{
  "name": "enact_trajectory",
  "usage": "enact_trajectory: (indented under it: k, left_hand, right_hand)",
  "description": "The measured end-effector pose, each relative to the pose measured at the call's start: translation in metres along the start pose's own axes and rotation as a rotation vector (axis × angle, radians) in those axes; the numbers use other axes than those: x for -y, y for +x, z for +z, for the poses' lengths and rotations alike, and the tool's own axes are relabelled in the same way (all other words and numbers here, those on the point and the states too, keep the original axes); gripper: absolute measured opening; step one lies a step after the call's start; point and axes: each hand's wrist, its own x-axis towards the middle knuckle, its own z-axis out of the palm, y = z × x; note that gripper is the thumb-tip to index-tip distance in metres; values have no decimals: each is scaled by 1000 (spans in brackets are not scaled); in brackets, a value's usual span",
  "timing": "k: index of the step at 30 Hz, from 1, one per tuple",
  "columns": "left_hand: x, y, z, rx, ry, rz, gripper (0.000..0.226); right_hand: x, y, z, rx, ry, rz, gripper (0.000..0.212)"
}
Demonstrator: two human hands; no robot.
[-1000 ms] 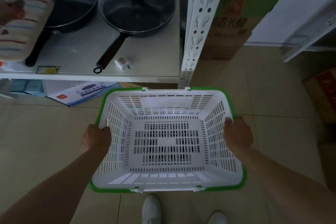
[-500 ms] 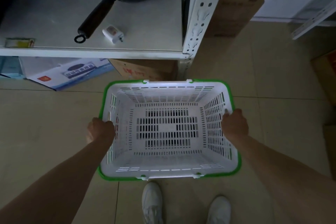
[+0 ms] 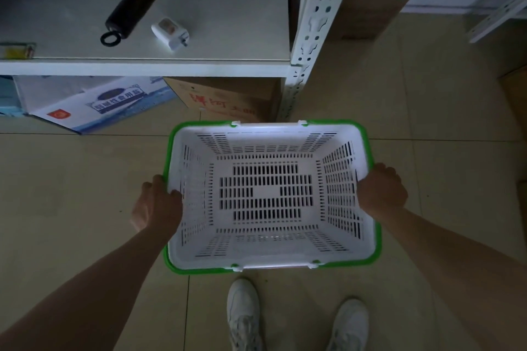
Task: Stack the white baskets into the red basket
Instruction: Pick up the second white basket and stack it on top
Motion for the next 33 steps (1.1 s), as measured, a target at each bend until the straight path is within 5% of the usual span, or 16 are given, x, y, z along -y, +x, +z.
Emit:
enact_trajectory:
  k: [7, 12, 23, 33]
  left_hand:
    - [9, 11, 9, 220, -258, -114, 56]
    - [10, 23, 21, 298, -610, -267, 53]
    - [9, 24, 30, 272, -725, -335, 39]
    - [-8, -13, 38, 233, -734, -351, 37]
  right_hand:
    - [-18, 16, 19, 285, 272, 131, 62]
    - [-23, 32, 34, 334, 491, 224, 44]
    - [-31, 40, 36, 493, 751, 195, 49]
    - [-59, 39, 34, 382, 733, 252, 49]
